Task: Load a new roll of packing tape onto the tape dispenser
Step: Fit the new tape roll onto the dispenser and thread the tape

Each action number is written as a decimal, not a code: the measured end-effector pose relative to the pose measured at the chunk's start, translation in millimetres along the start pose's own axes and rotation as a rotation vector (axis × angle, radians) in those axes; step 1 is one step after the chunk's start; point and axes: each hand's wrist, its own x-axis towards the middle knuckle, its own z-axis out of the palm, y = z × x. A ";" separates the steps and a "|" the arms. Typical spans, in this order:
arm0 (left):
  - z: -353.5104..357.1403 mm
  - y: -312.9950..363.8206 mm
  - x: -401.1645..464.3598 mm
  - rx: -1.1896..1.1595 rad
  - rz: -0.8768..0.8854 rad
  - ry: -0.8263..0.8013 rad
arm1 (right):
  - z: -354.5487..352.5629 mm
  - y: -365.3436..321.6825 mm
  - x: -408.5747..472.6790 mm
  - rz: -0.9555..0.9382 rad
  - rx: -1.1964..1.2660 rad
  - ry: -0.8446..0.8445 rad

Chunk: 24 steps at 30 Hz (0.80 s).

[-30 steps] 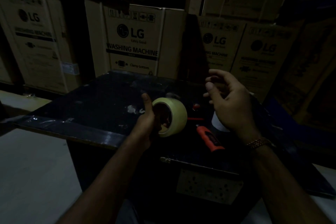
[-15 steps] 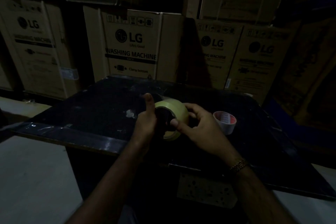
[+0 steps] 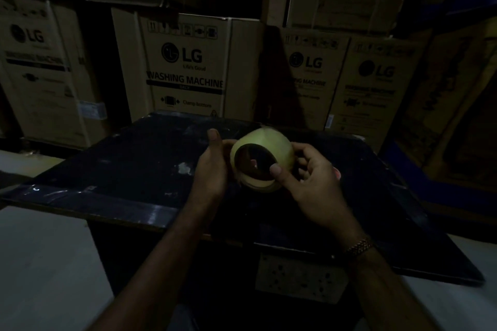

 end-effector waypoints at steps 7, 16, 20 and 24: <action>8.4 -22.1 11.2 0.146 -0.101 0.066 | -44.2 8.9 12.7 0.043 0.111 0.246; 31.9 -46.1 18.0 0.349 -0.138 0.009 | -65.1 31.6 10.0 0.143 0.055 0.308; 41.5 -45.7 35.1 0.507 -0.303 -0.084 | -63.3 39.4 11.9 0.177 0.055 0.350; 51.6 -30.0 47.3 0.684 -0.352 -0.137 | -62.2 42.9 13.4 0.230 0.119 0.371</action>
